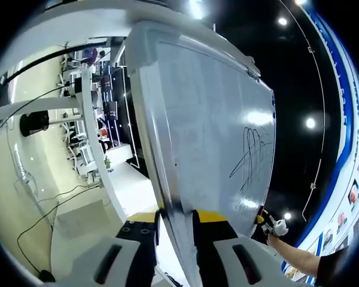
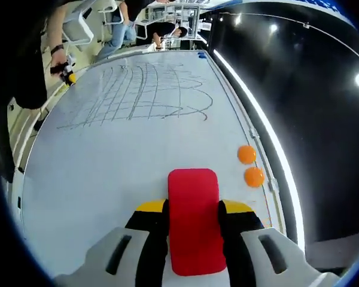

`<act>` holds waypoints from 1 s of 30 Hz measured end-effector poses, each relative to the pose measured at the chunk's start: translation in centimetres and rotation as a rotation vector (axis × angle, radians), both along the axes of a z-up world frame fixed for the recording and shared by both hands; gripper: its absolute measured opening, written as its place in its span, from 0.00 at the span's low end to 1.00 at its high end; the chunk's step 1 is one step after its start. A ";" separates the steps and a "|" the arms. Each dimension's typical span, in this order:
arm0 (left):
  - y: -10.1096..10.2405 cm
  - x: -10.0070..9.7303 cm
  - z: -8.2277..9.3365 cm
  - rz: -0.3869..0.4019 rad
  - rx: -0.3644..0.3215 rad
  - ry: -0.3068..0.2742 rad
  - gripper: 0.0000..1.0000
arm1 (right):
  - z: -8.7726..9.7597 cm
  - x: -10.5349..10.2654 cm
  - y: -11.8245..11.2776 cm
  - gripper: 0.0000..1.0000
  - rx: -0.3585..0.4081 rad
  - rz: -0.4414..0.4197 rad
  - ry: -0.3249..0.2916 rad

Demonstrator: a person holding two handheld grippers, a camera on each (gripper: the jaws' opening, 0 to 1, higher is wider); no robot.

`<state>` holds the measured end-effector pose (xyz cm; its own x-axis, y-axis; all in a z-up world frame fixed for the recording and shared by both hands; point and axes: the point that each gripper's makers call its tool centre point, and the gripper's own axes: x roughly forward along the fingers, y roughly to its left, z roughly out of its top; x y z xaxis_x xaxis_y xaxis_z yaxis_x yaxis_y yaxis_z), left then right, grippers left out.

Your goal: Wipe the writing off the whiteboard with the eraser

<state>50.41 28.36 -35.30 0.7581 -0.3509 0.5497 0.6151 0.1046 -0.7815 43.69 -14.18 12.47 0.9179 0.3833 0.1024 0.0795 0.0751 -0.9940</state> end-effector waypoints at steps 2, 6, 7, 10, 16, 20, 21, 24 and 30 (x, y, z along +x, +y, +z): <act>-0.1 0.0 0.0 0.002 -0.002 -0.001 0.25 | 0.1 -0.1 -1.0 0.35 0.010 -0.013 -0.001; -0.3 0.0 0.0 0.007 -0.011 -0.002 0.25 | 0.1 0.0 -0.7 0.35 0.020 -0.022 0.006; -0.4 -0.1 0.0 0.005 -0.011 -0.002 0.25 | 0.0 0.0 -0.3 0.35 0.016 -0.019 0.008; -0.6 -0.2 0.1 0.002 -0.007 -0.002 0.25 | 0.1 0.2 0.7 0.35 0.002 -0.015 0.011; -0.8 -0.2 0.2 -0.007 -0.008 -0.003 0.25 | 0.7 0.7 4.0 0.35 -0.038 0.013 0.007; -0.7 -0.2 0.2 -0.005 -0.018 -0.001 0.25 | 1.1 1.2 6.5 0.35 -0.046 0.038 0.000; -0.7 -0.2 0.2 -0.006 -0.018 0.000 0.25 | 1.2 1.2 7.0 0.35 -0.043 0.046 -0.001; -0.8 -0.3 0.2 -0.009 -0.012 0.001 0.25 | 1.8 1.2 8.8 0.35 -0.042 0.059 -0.007; -0.9 -0.3 0.1 -0.013 -0.025 0.002 0.24 | 2.6 1.3 11.0 0.35 -0.059 0.056 -0.006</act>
